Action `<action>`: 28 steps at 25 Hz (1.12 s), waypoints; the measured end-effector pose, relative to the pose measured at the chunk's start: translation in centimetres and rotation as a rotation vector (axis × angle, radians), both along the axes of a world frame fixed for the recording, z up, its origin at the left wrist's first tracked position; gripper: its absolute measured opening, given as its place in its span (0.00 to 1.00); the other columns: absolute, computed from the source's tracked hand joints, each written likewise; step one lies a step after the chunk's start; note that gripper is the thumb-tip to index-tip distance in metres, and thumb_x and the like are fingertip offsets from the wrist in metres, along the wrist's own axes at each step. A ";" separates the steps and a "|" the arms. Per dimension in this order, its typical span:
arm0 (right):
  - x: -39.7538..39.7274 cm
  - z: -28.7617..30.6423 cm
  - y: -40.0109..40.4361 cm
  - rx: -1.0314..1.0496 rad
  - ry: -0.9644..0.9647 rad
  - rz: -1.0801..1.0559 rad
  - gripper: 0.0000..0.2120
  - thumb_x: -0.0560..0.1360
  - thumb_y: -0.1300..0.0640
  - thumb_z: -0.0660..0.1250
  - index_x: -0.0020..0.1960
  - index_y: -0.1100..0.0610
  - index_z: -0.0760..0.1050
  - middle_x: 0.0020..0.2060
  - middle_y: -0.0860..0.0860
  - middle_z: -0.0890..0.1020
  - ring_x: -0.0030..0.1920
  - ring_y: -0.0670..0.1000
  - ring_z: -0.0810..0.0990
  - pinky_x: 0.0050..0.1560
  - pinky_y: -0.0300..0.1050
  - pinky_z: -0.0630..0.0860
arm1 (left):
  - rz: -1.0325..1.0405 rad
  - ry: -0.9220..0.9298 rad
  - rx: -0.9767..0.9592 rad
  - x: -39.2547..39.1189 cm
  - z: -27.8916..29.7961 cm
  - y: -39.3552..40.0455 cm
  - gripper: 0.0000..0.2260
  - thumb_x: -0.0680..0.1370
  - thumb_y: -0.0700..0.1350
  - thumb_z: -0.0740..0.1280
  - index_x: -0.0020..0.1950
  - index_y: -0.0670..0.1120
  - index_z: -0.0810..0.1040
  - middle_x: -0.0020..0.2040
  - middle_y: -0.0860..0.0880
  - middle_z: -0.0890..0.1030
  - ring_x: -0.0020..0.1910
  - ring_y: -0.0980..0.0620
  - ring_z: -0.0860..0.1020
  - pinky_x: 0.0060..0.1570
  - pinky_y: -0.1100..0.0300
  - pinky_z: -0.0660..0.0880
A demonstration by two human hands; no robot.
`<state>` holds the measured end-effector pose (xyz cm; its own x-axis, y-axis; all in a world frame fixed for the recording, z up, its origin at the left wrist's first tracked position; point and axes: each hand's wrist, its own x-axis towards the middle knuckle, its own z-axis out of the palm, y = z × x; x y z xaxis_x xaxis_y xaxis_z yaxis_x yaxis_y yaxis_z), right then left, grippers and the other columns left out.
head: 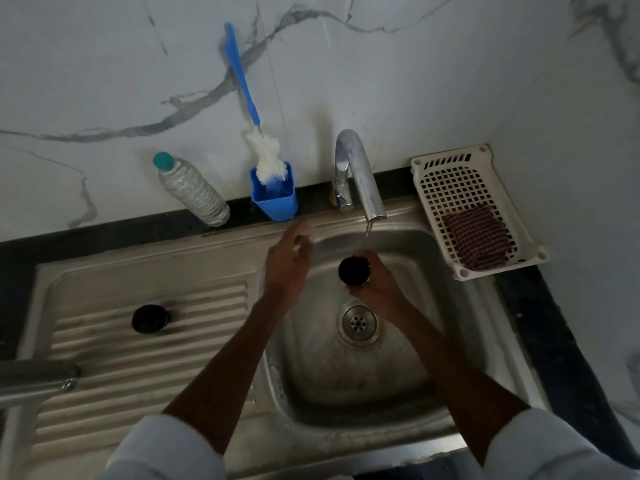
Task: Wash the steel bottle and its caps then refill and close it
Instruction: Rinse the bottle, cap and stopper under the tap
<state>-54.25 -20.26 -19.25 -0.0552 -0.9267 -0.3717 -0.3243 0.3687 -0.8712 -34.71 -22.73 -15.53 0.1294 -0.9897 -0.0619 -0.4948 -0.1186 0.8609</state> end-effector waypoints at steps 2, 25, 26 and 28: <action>-0.6 -0.6 -0.3 -0.007 0.052 0.007 0.32 0.66 0.71 0.77 0.62 0.48 0.72 0.53 0.48 0.80 0.54 0.49 0.79 0.43 0.27 0.73 | -0.031 -0.296 -0.107 3.0 -0.9 2.9 0.16 0.82 0.42 0.67 0.71 0.48 0.78 0.64 0.47 0.82 0.64 0.48 0.79 0.64 0.49 0.76; -0.4 0.2 -2.4 0.621 -1.058 -0.381 0.13 0.75 0.52 0.71 0.52 0.61 0.78 0.45 0.60 0.82 0.42 0.57 0.81 0.34 0.42 0.73 | -0.045 -0.662 0.024 9.7 -4.7 8.6 0.25 0.85 0.53 0.64 0.81 0.49 0.67 0.83 0.50 0.64 0.82 0.50 0.60 0.80 0.45 0.61; -0.1 0.5 -2.3 0.619 -1.020 -0.325 0.13 0.75 0.50 0.70 0.52 0.59 0.77 0.44 0.58 0.82 0.39 0.55 0.79 0.31 0.41 0.70 | -0.045 -0.659 0.022 9.7 -4.8 8.6 0.25 0.85 0.53 0.63 0.81 0.49 0.67 0.83 0.50 0.64 0.82 0.50 0.60 0.80 0.45 0.61; 0.2 0.0 -1.7 0.542 -0.724 -0.224 0.16 0.74 0.45 0.72 0.53 0.57 0.78 0.44 0.56 0.82 0.36 0.51 0.77 0.29 0.40 0.66 | -0.046 -0.652 0.019 9.8 -4.8 8.6 0.24 0.85 0.53 0.62 0.81 0.49 0.67 0.83 0.50 0.64 0.83 0.50 0.60 0.80 0.45 0.61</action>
<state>-54.07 -21.93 -19.23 0.2026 -0.6124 -0.7641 0.3582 0.7726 -0.5242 -24.93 -14.13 -20.31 0.1036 -0.9946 -0.0024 -0.9198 -0.0968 0.3802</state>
